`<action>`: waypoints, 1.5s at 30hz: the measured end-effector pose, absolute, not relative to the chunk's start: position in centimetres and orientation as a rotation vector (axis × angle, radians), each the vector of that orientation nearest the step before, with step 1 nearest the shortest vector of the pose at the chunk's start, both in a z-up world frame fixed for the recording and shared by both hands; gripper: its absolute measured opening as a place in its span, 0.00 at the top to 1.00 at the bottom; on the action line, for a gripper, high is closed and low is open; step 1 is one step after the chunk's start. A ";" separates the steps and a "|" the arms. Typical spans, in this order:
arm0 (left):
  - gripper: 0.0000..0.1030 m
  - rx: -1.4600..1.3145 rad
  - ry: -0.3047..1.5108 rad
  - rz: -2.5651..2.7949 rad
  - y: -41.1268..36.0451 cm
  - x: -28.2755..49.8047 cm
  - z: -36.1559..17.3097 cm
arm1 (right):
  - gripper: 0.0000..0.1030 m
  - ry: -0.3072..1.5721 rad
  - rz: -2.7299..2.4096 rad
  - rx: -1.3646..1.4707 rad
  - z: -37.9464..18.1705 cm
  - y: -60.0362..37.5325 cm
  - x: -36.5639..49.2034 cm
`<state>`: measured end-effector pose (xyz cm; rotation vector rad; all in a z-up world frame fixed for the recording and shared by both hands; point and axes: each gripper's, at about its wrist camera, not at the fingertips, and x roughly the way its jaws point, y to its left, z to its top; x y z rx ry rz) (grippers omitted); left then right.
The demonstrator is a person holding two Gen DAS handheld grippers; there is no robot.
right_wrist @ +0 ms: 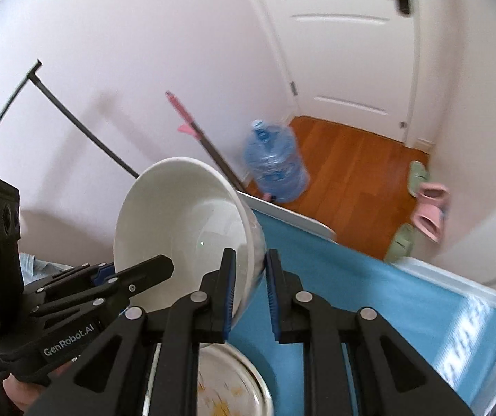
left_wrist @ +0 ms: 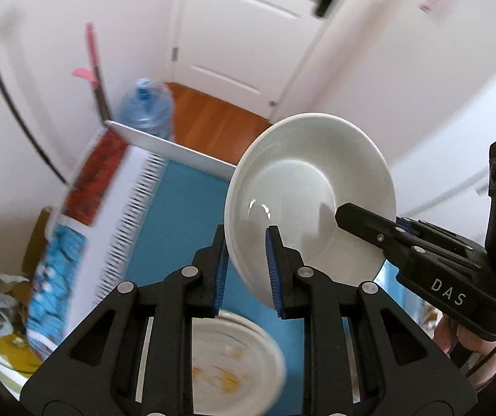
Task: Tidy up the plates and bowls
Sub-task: 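Carry the white bowl and lower it into the cream bowl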
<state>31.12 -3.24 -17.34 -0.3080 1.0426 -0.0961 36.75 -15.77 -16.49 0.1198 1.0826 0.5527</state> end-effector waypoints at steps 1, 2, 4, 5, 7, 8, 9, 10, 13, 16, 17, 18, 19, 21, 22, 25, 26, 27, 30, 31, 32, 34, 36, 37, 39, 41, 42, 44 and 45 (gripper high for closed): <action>0.82 -0.302 1.046 -0.114 -4.7 30.5 -17.2 | 0.85 1.075 0.529 0.130 -16.0 -17.9 35.4; 0.82 -0.296 1.050 -0.132 -6.1 29.8 -17.2 | 0.85 1.071 0.510 0.138 -15.7 -19.3 34.6; 0.82 -0.280 1.059 -0.175 -9.7 28.3 -17.2 | 0.85 1.064 0.474 0.145 -15.3 -22.2 32.5; 0.82 -0.274 1.064 -0.190 -11.1 27.7 -17.3 | 0.85 1.063 0.449 0.151 -15.2 -24.2 31.2; 0.82 -0.260 1.077 -0.229 -14.4 26.0 -17.5 | 0.85 1.065 0.409 0.160 -15.2 -27.1 29.2; 0.82 -0.255 1.083 -0.244 -15.8 25.3 -17.7 | 0.85 1.066 0.394 0.164 -15.3 -28.2 28.4; 0.82 -0.247 1.093 -0.266 -17.5 24.4 -18.0 | 0.85 1.068 0.374 0.168 -15.4 -29.7 27.3; 0.82 -0.241 1.100 -0.279 -18.6 23.9 -18.2 | 0.85 1.070 0.359 0.172 -15.6 -31.0 26.4; 0.82 -0.226 1.125 -0.313 -21.8 21.9 -19.4 | 0.85 1.086 0.325 0.186 -16.6 -34.1 24.0; 0.82 -0.199 1.153 -0.319 -23.9 20.4 -20.8 | 0.85 1.115 0.306 0.195 -18.4 -36.8 21.9; 0.82 -0.193 1.164 -0.319 -24.3 20.0 -21.2 | 0.85 1.125 0.303 0.196 -18.9 -37.2 21.5; 0.82 -0.183 1.176 -0.319 -24.8 19.5 -21.9 | 0.85 1.135 0.300 0.197 -19.5 -37.5 21.2; 0.82 -0.174 1.186 -0.317 -25.2 19.2 -22.4 | 0.85 1.146 0.298 0.202 -20.2 -37.8 20.8; 0.82 -0.151 1.204 -0.308 -25.5 18.6 -23.6 | 0.85 1.166 0.297 0.217 -21.5 -38.0 20.1; 0.82 -0.142 1.213 -0.303 -25.7 18.4 -24.0 | 0.85 1.177 0.297 0.221 -22.4 -38.0 19.8; 0.82 -0.117 1.255 -0.291 -26.3 17.9 -25.8 | 0.85 1.197 0.293 0.217 -24.1 -38.3 18.9; 0.82 -0.112 1.266 -0.287 -26.3 17.9 -26.3 | 0.85 1.205 0.291 0.222 -24.6 -38.5 18.6; 0.82 -0.108 1.276 -0.284 -26.3 17.9 -26.8 | 0.85 1.210 0.290 0.232 -25.1 -38.6 18.5; 0.82 -0.096 1.298 -0.280 -26.5 17.7 -27.7 | 0.85 1.217 0.284 0.248 -25.9 -39.0 18.2; 0.82 -0.090 1.301 -0.278 -26.6 17.7 -27.9 | 0.85 1.221 0.282 0.252 -26.1 -39.1 18.2; 0.82 -0.087 1.301 -0.277 -26.6 18.0 -27.9 | 0.85 1.221 0.280 0.251 -26.4 -39.0 18.1; 0.82 -0.071 1.297 -0.274 -26.9 18.0 -28.0 | 0.85 1.220 0.276 0.241 -26.5 -38.9 18.1; 0.82 -0.048 1.294 -0.271 -27.1 18.1 -28.0 | 0.85 1.215 0.272 0.222 -26.3 -38.7 18.1; 0.82 -0.033 1.291 -0.270 -27.3 18.0 -28.0 | 0.85 1.215 0.269 0.215 -26.4 -38.6 18.2; 0.82 -0.009 1.288 -0.267 -27.6 18.1 -27.9 | 0.85 1.214 0.262 0.195 -26.3 -38.4 18.2; 0.82 0.023 1.280 -0.261 -27.8 17.9 -27.8 | 0.85 1.215 0.256 0.176 -26.2 -38.2 18.2; 0.82 0.031 1.277 -0.260 -27.8 17.9 -27.8 | 0.85 1.214 0.253 0.171 -26.2 -38.1 18.2; 0.82 0.059 1.269 -0.254 -28.1 17.9 -27.8 | 0.85 1.213 0.248 0.164 -26.2 -38.1 18.2; 0.82 0.072 1.265 -0.251 -28.2 17.9 -27.7 | 0.85 1.213 0.246 0.164 -26.2 -38.1 18.2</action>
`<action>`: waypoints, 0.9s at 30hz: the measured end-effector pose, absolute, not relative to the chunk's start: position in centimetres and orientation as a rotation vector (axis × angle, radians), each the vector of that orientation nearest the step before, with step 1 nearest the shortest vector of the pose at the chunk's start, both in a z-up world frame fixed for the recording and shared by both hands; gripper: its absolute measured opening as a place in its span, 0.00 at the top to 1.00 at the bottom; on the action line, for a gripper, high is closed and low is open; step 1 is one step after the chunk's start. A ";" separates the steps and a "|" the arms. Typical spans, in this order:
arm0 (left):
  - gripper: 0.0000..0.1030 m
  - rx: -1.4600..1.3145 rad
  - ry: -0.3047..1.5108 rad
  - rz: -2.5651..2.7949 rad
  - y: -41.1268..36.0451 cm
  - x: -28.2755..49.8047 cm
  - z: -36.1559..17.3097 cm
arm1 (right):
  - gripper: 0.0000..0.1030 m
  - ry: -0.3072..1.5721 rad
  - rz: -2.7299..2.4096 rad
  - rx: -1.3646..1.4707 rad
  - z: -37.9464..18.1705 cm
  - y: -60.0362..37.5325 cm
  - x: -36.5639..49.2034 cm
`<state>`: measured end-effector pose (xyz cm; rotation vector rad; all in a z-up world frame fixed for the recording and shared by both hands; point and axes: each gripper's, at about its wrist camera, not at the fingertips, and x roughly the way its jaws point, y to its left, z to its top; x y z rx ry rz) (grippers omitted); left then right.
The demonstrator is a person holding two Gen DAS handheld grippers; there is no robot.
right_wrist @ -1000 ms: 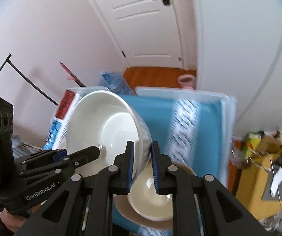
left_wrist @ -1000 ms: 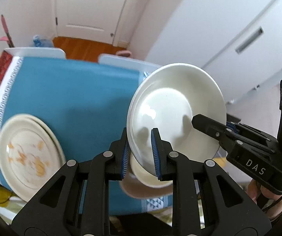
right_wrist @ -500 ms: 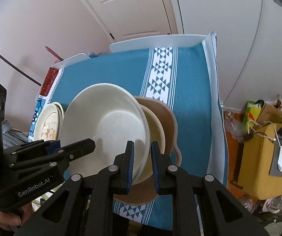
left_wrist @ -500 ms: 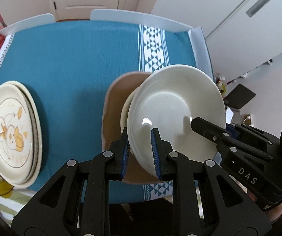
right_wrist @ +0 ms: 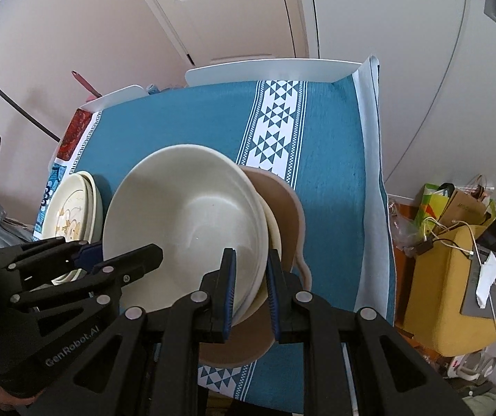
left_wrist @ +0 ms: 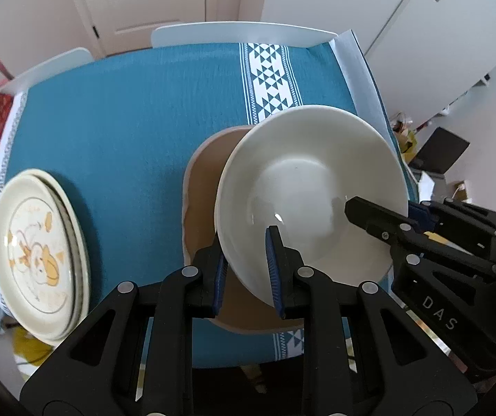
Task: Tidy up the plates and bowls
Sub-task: 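Carry the white bowl and lower it into the cream bowl, then open both grippers and lift them off the nested bowls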
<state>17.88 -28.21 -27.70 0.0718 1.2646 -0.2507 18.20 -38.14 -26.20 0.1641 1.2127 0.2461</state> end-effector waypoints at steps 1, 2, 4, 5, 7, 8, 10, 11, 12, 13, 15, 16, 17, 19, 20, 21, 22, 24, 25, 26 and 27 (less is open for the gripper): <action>0.82 0.088 1.261 -0.247 -28.3 17.8 -27.7 | 0.85 1.213 0.244 0.164 -26.2 -38.2 18.2; 0.82 0.094 1.260 -0.246 -28.4 17.9 -27.7 | 0.85 1.212 0.241 0.161 -26.2 -38.2 18.3; 0.82 0.106 1.259 -0.247 -28.7 18.0 -27.8 | 0.85 1.212 0.233 0.151 -26.1 -38.2 18.3; 0.82 0.112 1.256 -0.246 -28.8 18.0 -27.8 | 0.85 1.213 0.229 0.148 -26.2 -38.2 18.4; 0.82 0.135 1.249 -0.240 -29.0 18.0 -27.9 | 0.85 1.213 0.230 0.150 -26.2 -38.3 18.4; 0.82 0.145 1.246 -0.237 -29.1 18.0 -27.9 | 0.85 1.213 0.230 0.148 -26.2 -38.4 18.4; 0.82 0.163 1.242 -0.228 -29.2 17.8 -27.8 | 0.85 1.212 0.229 0.146 -26.1 -38.3 18.4; 0.82 0.168 1.240 -0.226 -29.2 17.7 -27.8 | 0.85 1.211 0.229 0.145 -26.1 -38.3 18.4; 0.82 0.173 1.238 -0.223 -29.2 17.7 -27.8 | 0.85 1.212 0.229 0.145 -26.1 -38.4 18.4; 0.82 0.178 1.237 -0.220 -29.3 17.7 -27.7 | 0.85 1.212 0.229 0.145 -26.2 -38.3 18.4; 0.82 0.180 1.236 -0.216 -29.4 17.7 -27.8 | 0.85 1.211 0.230 0.143 -26.1 -38.3 18.4; 0.82 0.182 1.235 -0.214 -29.4 17.7 -27.8 | 0.85 1.211 0.230 0.142 -26.1 -38.3 18.4; 0.82 0.183 1.234 -0.213 -29.4 17.7 -27.8 | 0.85 1.211 0.231 0.141 -26.1 -38.3 18.4; 0.82 0.187 1.234 -0.208 -29.5 17.7 -27.8 | 0.85 1.212 0.231 0.138 -26.1 -38.3 18.4; 0.82 0.189 1.233 -0.206 -29.6 17.7 -27.8 | 0.85 1.213 0.232 0.138 -26.1 -38.3 18.3; 0.82 0.194 1.232 -0.202 -29.6 17.7 -27.9 | 0.85 1.213 0.232 0.140 -26.1 -38.2 18.3; 0.82 0.196 1.230 -0.197 -29.6 17.7 -27.9 | 0.85 1.213 0.234 0.141 -26.1 -38.3 18.3; 0.82 0.203 1.226 -0.183 -29.7 17.7 -27.9 | 0.85 1.213 0.234 0.141 -26.1 -38.3 18.3; 0.82 0.208 1.226 -0.177 -29.8 17.7 -28.0 | 0.85 1.214 0.235 0.139 -26.1 -38.4 18.3; 0.82 0.206 1.226 -0.177 -29.7 17.7 -28.0 | 0.85 1.213 0.238 0.140 -26.1 -38.4 18.3; 0.82 0.202 1.223 -0.178 -29.7 17.7 -28.0 | 0.85 1.214 0.238 0.139 -26.1 -38.4 18.2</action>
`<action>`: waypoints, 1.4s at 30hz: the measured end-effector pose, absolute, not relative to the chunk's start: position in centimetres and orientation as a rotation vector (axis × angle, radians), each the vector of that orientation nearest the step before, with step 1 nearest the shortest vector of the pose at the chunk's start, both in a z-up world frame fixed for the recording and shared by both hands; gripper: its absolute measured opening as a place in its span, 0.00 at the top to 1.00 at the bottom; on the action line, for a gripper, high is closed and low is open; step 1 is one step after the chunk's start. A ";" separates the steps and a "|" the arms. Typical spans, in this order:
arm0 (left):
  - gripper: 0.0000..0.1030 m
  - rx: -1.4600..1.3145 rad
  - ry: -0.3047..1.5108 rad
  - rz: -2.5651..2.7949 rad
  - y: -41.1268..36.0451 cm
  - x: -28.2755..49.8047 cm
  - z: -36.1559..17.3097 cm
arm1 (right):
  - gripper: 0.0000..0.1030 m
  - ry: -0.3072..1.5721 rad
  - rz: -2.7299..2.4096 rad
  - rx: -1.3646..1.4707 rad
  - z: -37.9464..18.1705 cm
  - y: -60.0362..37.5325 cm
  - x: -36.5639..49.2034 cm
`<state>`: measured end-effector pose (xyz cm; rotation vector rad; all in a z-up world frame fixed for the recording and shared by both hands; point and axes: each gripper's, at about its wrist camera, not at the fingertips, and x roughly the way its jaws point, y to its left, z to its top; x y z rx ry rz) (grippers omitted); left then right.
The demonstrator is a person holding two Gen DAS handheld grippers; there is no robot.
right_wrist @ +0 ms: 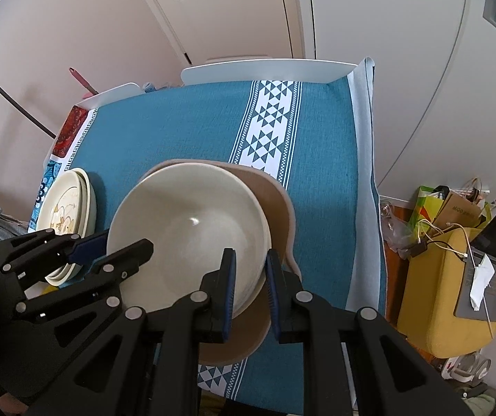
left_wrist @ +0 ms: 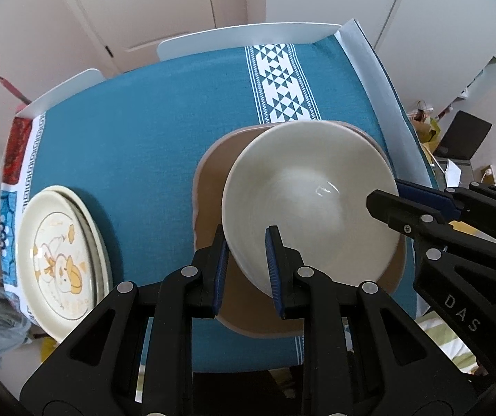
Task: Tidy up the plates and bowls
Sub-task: 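Open both grippers and lift them off the nested bowls, then grasp the beige basin rim holding the bowls with both grippers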
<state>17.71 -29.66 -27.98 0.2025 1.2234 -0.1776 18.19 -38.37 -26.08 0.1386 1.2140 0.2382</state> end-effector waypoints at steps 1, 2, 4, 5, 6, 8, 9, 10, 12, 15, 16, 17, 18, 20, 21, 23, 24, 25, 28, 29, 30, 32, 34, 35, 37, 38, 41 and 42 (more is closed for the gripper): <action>0.82 0.203 1.222 -0.176 -29.7 17.7 -28.0 | 0.85 1.212 0.238 0.135 -26.1 -38.3 18.1; 0.82 0.207 1.219 -0.173 -29.7 17.6 -28.0 | 0.85 1.212 0.239 0.134 -26.1 -38.3 18.1; 0.82 0.209 1.215 -0.173 -29.6 17.5 -28.0 | 0.85 1.210 0.240 0.133 -26.0 -38.3 18.0; 0.82 0.205 1.216 -0.174 -29.5 17.5 -28.0 | 0.85 1.208 0.241 0.134 -26.0 -38.4 17.9; 0.82 0.199 1.217 -0.177 -29.5 17.5 -28.0 | 0.85 1.206 0.243 0.138 -26.0 -38.4 17.9; 0.82 0.177 1.219 -0.184 -29.0 17.4 -27.6 | 0.85 1.195 0.244 0.153 -25.5 -38.7 17.7; 0.82 0.169 1.213 -0.177 -28.7 17.3 -27.0 | 0.85 1.186 0.242 0.160 -25.0 -38.8 17.6; 0.82 0.161 1.196 -0.166 -28.4 17.1 -26.1 | 0.85 1.170 0.244 0.166 -24.2 -39.1 17.4; 0.82 0.138 1.152 -0.156 -27.6 16.6 -24.2 | 0.85 1.127 0.256 0.170 -22.1 -39.5 16.8; 0.81 0.103 1.027 -0.149 -26.1 15.5 -20.4 | 0.85 1.063 0.261 0.167 -19.5 -40.0 15.8; 0.78 0.088 0.973 -0.159 -25.5 15.0 -19.2 | 0.85 1.038 0.263 0.169 -18.7 -40.3 15.4; 0.61 0.081 0.940 -0.164 -25.0 14.6 -18.4 | 0.85 1.017 0.261 0.172 -18.1 -40.5 15.0; 0.22 0.076 0.911 -0.161 -24.4 14.2 -17.7 | 0.85 1.000 0.260 0.176 -17.6 -40.6 14.6; 0.00 0.086 0.848 -0.126 -23.0 13.5 -16.6 | 0.50 0.970 0.257 0.185 -17.1 -41.0 13.9; 0.00 0.094 0.825 -0.126 -22.4 13.3 -16.3 | 0.31 0.962 0.256 0.187 -17.0 -41.1 13.7; 0.00 0.133 0.847 -0.137 -21.8 13.4 -16.5 | 0.00 0.981 0.267 0.172 -17.2 -41.1 13.2; 0.00 0.156 0.868 -0.139 -21.5 13.6 -16.9 | 0.00 1.010 0.269 0.155 -17.5 -41.0 13.2; 0.00 0.183 0.900 -0.144 -21.1 13.9 -17.6 | 0.00 1.046 0.260 0.127 -18.0 -40.9 13.1; 0.00 0.218 1.010 -0.208 -20.4 14.6 -20.0 | 0.00 1.121 0.210 0.052 -19.3 -40.7 13.0; 0.00 0.229 1.033 -0.223 -20.3 14.5 -20.6 | 0.00 1.145 0.193 0.040 -19.7 -40.7 13.1; 0.00 0.249 1.062 -0.241 -20.5 14.8 -21.4 | 0.00 1.169 0.183 0.029 -20.2 -40.7 13.3; 0.01 0.289 1.111 -0.283 -21.0 15.4 -23.0 | 0.00 1.227 0.183 -0.003 -21.5 -40.5 13.9; 0.01 0.314 1.140 -0.326 -21.6 15.9 -24.2 | 0.00 1.281 0.169 -0.020 -22.9 -40.1 14.6; 0.01 0.321 1.153 -0.337 -21.6 16.1 -24.8 | 0.00 1.312 0.170 -0.015 -23.7 -39.8 15.1; 0.02 0.331 1.206 -0.370 -22.0 17.1 -26.4 | 0.00 1.362 0.168 -0.015 -25.0 -39.3 15.7; 0.04 0.334 1.220 -0.381 -22.2 17.3 -26.9 | 0.01 1.387 0.167 -0.032 -25.8 -38.9 16.0; 0.11 0.364 1.264 -0.410 -22.8 18.0 -28.8 | 0.16 1.437 0.157 -0.089 -27.6 -38.1 16.3; 0.13 0.370 1.279 -0.417 -23.0 18.2 -29.4 | 0.20 1.453 0.161 -0.090 -28.1 -38.0 16.3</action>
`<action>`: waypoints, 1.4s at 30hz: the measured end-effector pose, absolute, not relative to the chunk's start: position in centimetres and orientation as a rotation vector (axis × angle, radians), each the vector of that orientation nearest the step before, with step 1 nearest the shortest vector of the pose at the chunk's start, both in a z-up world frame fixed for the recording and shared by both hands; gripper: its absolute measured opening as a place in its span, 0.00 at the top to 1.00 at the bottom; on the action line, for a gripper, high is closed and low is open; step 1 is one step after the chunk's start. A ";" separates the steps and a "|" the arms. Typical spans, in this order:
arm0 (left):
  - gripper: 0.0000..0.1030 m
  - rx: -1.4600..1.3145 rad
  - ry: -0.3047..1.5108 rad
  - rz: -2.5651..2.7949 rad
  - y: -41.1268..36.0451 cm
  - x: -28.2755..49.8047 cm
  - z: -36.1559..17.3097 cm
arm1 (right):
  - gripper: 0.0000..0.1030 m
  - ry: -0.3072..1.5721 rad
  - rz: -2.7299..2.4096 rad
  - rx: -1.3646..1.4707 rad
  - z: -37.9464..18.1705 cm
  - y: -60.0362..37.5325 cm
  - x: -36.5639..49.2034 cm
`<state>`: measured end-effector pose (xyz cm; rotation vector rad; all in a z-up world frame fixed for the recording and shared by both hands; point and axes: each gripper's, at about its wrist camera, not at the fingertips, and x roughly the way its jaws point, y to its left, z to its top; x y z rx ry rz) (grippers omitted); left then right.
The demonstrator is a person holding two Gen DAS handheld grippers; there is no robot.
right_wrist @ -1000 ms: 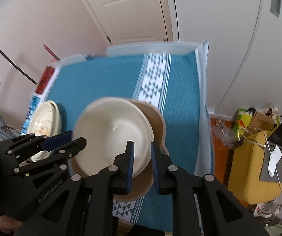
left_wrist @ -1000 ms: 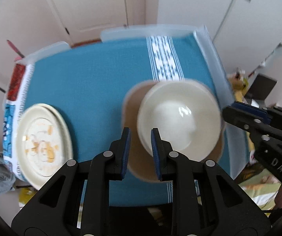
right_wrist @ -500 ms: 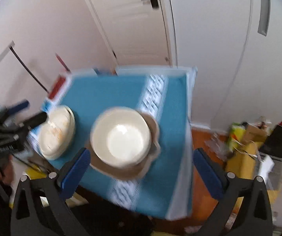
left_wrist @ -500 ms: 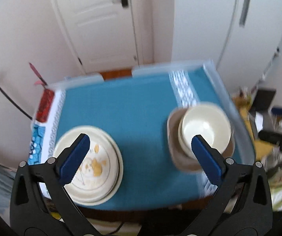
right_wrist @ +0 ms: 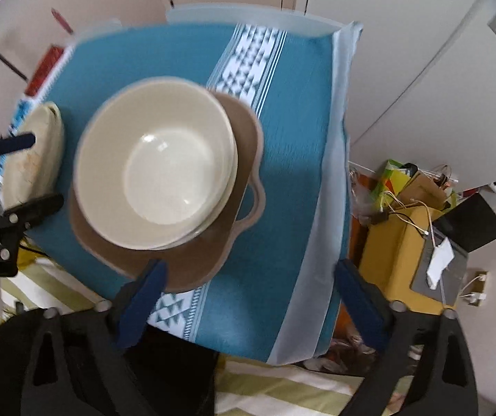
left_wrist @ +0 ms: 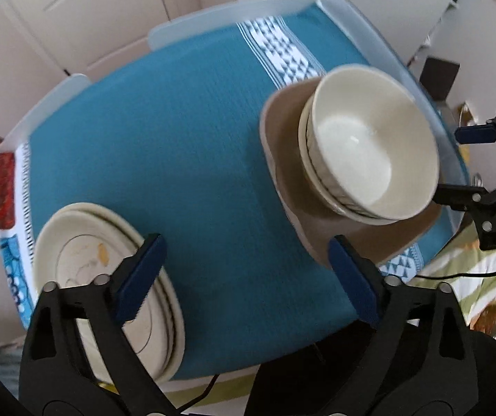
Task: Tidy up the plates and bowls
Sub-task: 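Grasp the beige basin rim holding the bowls with both grippers, then carry the basin with bowls and lower it onto the plate stack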
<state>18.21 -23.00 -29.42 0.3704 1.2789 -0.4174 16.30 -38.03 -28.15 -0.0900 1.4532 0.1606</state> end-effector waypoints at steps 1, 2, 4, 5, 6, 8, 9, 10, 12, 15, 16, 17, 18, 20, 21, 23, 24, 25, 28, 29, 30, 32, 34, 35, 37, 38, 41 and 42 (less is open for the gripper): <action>0.14 0.372 1.296 -0.430 -23.3 18.4 -30.1 | 0.27 1.470 0.168 -0.085 -28.7 -38.0 16.4; 0.16 0.371 1.306 -0.438 -23.6 18.5 -30.5 | 0.31 1.481 0.178 -0.077 -29.3 -38.0 16.5; 0.22 0.369 1.320 -0.453 -24.2 18.5 -31.3 | 0.35 1.491 0.188 -0.081 -30.1 -37.8 16.8; 0.24 0.367 1.325 -0.457 -24.3 18.5 -31.6 | 0.40 1.497 0.194 -0.084 -30.6 -37.6 17.0; 0.26 0.363 1.335 -0.466 -24.6 18.6 -32.1 | 0.44 1.499 0.200 -0.079 -30.9 -37.5 17.2; 0.33 0.353 1.347 -0.478 -25.0 18.7 -32.8 | 0.57 1.500 0.223 -0.051 -31.7 -37.6 17.5; 0.38 0.340 1.354 -0.485 -25.2 18.9 -33.1 | 0.62 1.488 0.244 -0.033 -31.9 -37.6 17.5; 0.42 0.331 1.362 -0.488 -25.4 19.0 -33.6 | 0.69 1.481 0.254 -0.027 -32.0 -37.6 17.5; 0.56 0.327 1.370 -0.494 -25.8 19.1 -34.0 | 0.71 1.453 0.266 -0.022 -32.4 -37.6 17.3; 0.69 0.325 1.354 -0.506 -26.3 19.0 -34.6 | 0.77 1.406 0.309 -0.013 -32.7 -37.6 16.9; 0.72 0.312 1.349 -0.517 -26.5 19.0 -34.7 | 0.79 1.385 0.321 -0.016 -32.8 -37.6 16.8; 0.79 0.300 1.344 -0.525 -26.6 18.9 -34.7 | 0.81 1.370 0.328 -0.016 -32.9 -37.7 16.7; 0.84 0.294 1.332 -0.536 -26.8 18.7 -34.7 | 0.82 1.355 0.334 -0.015 -32.9 -37.7 16.6; 0.89 0.306 1.313 -0.546 -27.4 18.4 -34.7 | 0.86 1.327 0.350 -0.002 -32.9 -37.9 16.5; 0.89 0.316 1.298 -0.539 -27.7 18.2 -34.7 | 0.86 1.322 0.354 0.001 -32.9 -37.9 16.4; 0.89 0.302 1.295 -0.536 -27.6 18.0 -34.7 | 0.86 1.313 0.367 0.004 -32.9 -38.0 16.4; 0.89 0.292 1.296 -0.537 -27.6 18.0 -34.7 | 0.86 1.311 0.373 0.008 -33.0 -38.1 16.4; 0.89 0.291 1.292 -0.534 -27.7 17.8 -34.7 | 0.86 1.308 0.378 0.013 -32.7 -38.2 16.7; 0.89 0.334 1.267 -0.517 -28.4 17.3 -34.4 | 0.86 1.301 0.382 0.031 -32.6 -38.8 16.4; 0.89 0.341 1.261 -0.515 -28.5 17.5 -34.3 | 0.86 1.297 0.383 0.039 -32.6 -38.9 16.4; 0.89 0.345 1.252 -0.512 -28.7 17.4 -34.0 | 0.86 1.296 0.384 0.044 -32.5 -39.0 16.4; 0.89 0.342 1.244 -0.509 -28.9 17.4 -33.5 | 0.86 1.294 0.384 0.053 -32.4 -39.1 16.2; 0.89 0.338 1.232 -0.503 -29.1 17.7 -33.0 | 0.86 1.292 0.389 0.055 -32.1 -39.1 15.7; 0.90 0.342 1.227 -0.502 -29.0 18.0 -32.7 | 0.86 1.286 0.387 0.053 -32.0 -39.1 15.6; 0.90 0.364 1.209 -0.496 -29.6 18.1 -32.4 | 0.86 1.275 0.378 0.048 -31.8 -39.2 15.5; 0.90 0.369 1.205 -0.494 -29.8 18.1 -32.3 | 0.86 1.272 0.375 0.050 -31.8 -39.3 15.5; 0.90 0.373 1.195 -0.490 -28.9 18.5 -31.6 | 0.86 1.257 0.366 0.052 -31.2 -39.7 15.7; 0.90 0.371 1.192 -0.489 -29.0 18.6 -31.4 | 0.86 1.252 0.363 0.044 -30.9 -39.8 15.7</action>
